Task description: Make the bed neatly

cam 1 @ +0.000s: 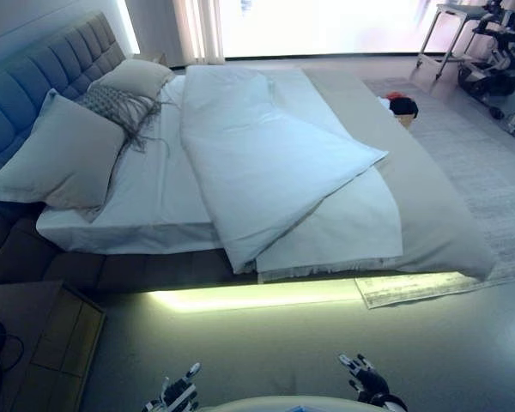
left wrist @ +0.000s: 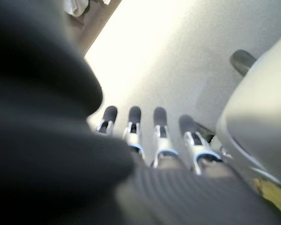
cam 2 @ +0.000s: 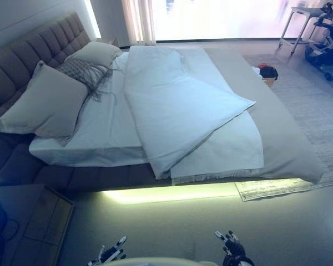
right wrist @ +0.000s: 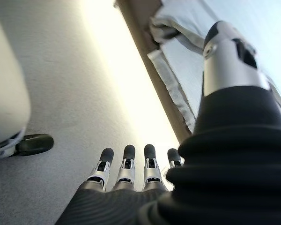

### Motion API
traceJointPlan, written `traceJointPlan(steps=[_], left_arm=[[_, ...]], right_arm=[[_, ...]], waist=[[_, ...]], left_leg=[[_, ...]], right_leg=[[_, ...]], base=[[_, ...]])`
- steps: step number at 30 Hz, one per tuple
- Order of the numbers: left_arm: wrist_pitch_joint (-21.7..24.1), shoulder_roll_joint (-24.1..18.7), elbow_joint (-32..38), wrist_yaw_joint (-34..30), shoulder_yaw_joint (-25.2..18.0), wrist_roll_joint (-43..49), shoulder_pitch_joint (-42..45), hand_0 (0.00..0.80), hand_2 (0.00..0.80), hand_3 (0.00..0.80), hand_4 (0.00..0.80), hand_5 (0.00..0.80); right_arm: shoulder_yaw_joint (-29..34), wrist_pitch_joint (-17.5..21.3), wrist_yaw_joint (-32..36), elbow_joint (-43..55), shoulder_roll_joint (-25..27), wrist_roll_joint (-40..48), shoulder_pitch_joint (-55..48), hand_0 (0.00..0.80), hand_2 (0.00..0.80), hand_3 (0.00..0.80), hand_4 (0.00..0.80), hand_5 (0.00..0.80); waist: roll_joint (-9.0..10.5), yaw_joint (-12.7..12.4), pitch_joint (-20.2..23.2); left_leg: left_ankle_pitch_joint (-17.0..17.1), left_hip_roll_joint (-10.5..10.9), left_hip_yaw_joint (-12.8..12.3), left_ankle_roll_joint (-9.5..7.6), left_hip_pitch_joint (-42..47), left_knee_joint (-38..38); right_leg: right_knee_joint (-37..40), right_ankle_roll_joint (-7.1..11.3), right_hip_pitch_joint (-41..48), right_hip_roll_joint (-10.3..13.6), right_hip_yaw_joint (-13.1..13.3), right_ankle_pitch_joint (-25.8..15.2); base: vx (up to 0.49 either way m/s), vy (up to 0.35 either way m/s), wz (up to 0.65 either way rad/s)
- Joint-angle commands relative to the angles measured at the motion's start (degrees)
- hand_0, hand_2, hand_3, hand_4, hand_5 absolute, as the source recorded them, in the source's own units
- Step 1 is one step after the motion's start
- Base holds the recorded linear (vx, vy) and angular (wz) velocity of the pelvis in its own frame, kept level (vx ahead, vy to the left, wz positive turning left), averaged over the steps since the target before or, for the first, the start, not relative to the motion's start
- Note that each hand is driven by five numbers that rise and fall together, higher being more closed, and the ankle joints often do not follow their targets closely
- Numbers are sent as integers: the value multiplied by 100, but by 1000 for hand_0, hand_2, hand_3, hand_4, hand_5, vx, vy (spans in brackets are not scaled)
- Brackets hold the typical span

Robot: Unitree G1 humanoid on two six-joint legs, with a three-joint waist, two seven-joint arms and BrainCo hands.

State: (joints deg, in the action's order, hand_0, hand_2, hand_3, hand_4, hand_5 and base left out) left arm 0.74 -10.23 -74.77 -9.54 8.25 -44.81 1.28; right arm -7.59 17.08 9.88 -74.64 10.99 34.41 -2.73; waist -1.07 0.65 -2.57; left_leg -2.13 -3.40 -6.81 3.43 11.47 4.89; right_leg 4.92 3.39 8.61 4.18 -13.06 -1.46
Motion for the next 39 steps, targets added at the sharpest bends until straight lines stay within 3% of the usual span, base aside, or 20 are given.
traceJointPlan(steps=[1,4,10,14,20,27,30,33,34,35,36,37,39], left_arm=[[75,-53,-238,-84,-118,90,-455,0,0,0,0,0],[-1,-185,-221,-196,-344,-326,-441,0,0,0,0,0],[60,-500,-160,-170,-602,-155,-383,0,0,0,0,0],[-9,-617,-180,-69,-788,-209,-328,0,0,0,0,0],[-40,-499,-299,55,-949,-382,-211,0,0,0,0,0],[78,-104,-394,-1,-1057,-997,-182,0,0,0,0,0],[131,2,-363,-37,-1056,-843,-169,0,0,0,0,0],[190,81,-301,33,-932,-832,-223,0,0,0,0,0],[176,78,-290,72,-947,-841,-263,0,0,0,0,0],[177,72,-300,84,-957,-852,-279,0,0,0,0,0],[122,56,-308,121,-1007,-874,-288,0,0,0,0,0],[70,54,-305,154,-1040,-910,-283,0,0,0,0,0],[12,76,-318,198,-1070,-1035,-256,0,0,0,0,0]], right_arm=[[-82,-59,106,-237,147,-277,383,0,0,0,0,0],[-27,-148,239,-251,241,-328,348,0,0,0,0,0],[116,-412,500,-157,402,-144,256,0,0,0,0,0],[167,-392,85,-170,501,-285,234,0,0,0,0,0],[323,-563,291,-280,420,-63,259,0,0,0,0,0],[412,-354,120,-388,239,142,418,0,0,0,0,0],[342,-327,70,-395,150,190,461,0,0,0,0,0],[249,-430,149,-335,144,167,591,0,0,0,0,0],[192,-488,197,-316,172,95,663,0,0,0,0,0],[169,-502,212,-311,184,66,691,0,0,0,0,0],[62,-587,224,-279,207,-25,758,0,0,0,0,0],[6,-662,161,-259,224,-133,785,0,0,0,0,0],[-70,-803,106,-325,263,-260,831,0,0,0,0,0]], waist=[[218,22,-152],[223,27,-157],[185,65,-193],[127,79,-241],[101,52,-261],[180,-54,-285],[213,-77,-280],[279,-90,-393],[358,-124,-542],[362,-127,-586],[362,-199,-781],[296,-239,-883],[176,-324,-1033]], left_leg=[[-99,240,-354,-235,-260,11],[-87,232,-360,-222,-264,11],[-49,225,-382,-204,-316,11],[-29,227,-383,-214,-344,11],[-46,237,-356,-221,-327,11],[-57,207,-267,-207,-286,11],[-47,183,-195,-199,-254,-9],[-91,90,-199,-138,-549,-692],[-121,105,-158,-107,-910,-1480],[-111,90,-123,-96,-1089,-1771],[147,119,-6,-44,-1542,-2418],[389,106,65,29,-1796,-2516],[751,51,7,162,-1963,-2153]], right_leg=[[-81,334,-1,149,-83,26],[-93,340,-8,151,-82,25],[-139,341,-84,142,-29,46],[-167,324,-129,142,-4,72],[-147,296,-97,132,-16,98],[-65,233,-37,61,-39,91],[-98,176,-40,-4,19,137],[-345,57,-164,1,55,196],[-489,-27,-209,69,70,192],[-540,-63,-237,69,62,205],[-663,-160,-241,70,114,248],[-706,-188,-222,16,154,279],[-672,-156,-93,-46,228,311]], base=[[0,0,0],[0,0,0],[0,0,0],[-21,26,0],[6,-6,0],[42,-89,1],[71,-128,2],[-1,-118,2],[-26,-80,9],[3,-76,10],[62,-12,2],[104,20,-14],[245,117,-25]])
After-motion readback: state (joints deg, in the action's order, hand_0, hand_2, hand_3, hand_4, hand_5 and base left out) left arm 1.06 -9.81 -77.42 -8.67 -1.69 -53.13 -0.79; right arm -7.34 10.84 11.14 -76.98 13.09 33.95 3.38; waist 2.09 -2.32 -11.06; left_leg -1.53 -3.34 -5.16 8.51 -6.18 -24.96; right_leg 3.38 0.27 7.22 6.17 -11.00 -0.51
